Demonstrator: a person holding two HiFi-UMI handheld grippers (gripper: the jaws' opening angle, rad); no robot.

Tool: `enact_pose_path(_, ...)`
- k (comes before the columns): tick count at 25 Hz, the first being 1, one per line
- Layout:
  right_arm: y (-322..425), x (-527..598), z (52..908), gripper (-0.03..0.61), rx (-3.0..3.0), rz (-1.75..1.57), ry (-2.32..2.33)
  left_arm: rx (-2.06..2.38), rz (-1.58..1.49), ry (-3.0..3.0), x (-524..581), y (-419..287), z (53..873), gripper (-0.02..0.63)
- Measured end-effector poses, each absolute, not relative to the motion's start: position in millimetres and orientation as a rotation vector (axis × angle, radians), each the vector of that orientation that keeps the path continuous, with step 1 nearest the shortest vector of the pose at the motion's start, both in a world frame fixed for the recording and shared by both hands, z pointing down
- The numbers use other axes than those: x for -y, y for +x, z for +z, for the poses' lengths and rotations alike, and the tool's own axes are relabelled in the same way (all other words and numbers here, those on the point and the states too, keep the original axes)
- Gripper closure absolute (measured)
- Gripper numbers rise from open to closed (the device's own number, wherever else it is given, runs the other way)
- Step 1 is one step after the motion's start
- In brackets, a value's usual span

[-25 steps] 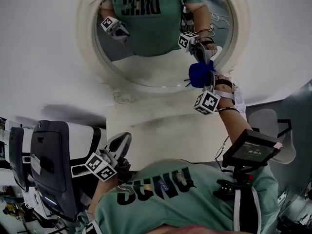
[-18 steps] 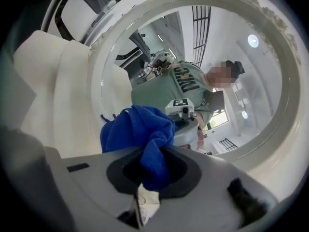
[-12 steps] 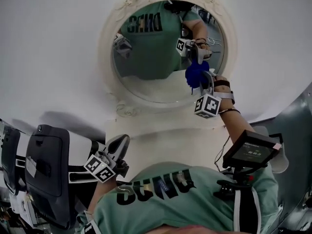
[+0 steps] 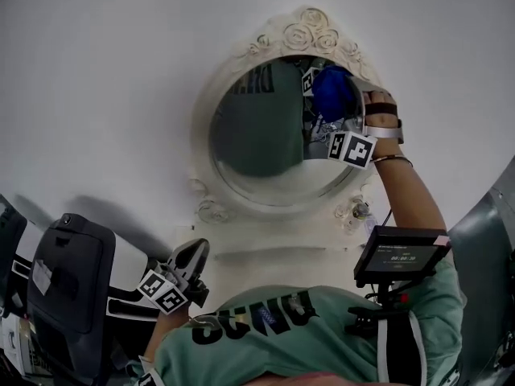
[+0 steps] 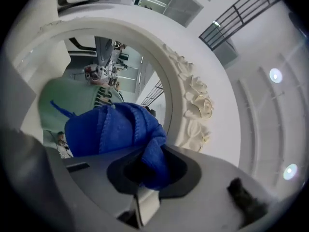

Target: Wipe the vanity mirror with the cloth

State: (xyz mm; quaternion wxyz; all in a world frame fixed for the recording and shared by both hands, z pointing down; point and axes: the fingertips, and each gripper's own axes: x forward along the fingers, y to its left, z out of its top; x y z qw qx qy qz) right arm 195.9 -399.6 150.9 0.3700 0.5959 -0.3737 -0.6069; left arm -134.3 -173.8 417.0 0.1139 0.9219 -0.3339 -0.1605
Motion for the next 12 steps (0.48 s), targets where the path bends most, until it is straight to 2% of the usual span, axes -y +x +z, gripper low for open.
enact_pose_path(7,211.6,402.8,158.9,0.529,0.886,-1.477,1.581,0.965,-0.462,2.705,172.2,-133.2,416.3,0.604)
enact_pose_path(12,252.6,403.0,210.1,0.529,0.886,-1.312,1.569,0.960,-0.436,2.702,169.2,-133.6,419.5,0.604)
